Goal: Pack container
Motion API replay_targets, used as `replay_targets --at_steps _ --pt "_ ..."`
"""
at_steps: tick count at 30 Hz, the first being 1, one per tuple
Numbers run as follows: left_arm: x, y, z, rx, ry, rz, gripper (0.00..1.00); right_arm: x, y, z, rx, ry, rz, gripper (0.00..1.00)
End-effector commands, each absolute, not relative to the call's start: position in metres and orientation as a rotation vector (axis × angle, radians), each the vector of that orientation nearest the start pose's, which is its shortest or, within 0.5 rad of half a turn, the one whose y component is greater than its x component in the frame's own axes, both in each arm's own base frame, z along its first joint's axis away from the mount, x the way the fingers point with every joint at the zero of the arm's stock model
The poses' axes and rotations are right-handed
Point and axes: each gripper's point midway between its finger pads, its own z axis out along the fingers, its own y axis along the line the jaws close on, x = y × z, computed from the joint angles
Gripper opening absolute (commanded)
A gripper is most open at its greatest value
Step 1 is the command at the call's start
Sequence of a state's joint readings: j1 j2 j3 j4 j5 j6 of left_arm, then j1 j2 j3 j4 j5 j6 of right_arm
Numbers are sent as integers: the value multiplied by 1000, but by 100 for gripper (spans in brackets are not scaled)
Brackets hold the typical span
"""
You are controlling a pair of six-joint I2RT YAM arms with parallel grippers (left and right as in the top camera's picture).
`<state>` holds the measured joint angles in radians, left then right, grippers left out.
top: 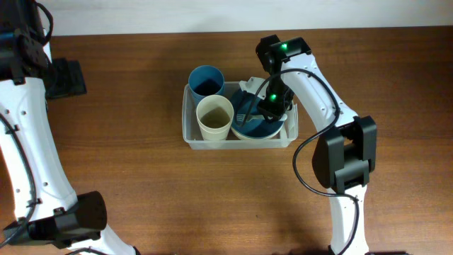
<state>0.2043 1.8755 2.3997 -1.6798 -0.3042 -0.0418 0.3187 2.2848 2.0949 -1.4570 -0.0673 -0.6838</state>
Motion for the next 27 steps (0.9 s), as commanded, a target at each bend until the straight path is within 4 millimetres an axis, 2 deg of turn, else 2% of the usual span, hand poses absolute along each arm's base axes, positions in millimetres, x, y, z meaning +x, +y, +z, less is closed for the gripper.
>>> replay_targets --at_steps 1,11,27 --pt "354 129 336 -427 2640 479 100 400 143 75 -1543 2825 124 26" --pt "354 128 336 -426 2640 479 100 402 138 75 -1543 2833 78 4" --pt "354 129 336 -427 2640 479 100 404 139 76 -1539 2826 75 4"
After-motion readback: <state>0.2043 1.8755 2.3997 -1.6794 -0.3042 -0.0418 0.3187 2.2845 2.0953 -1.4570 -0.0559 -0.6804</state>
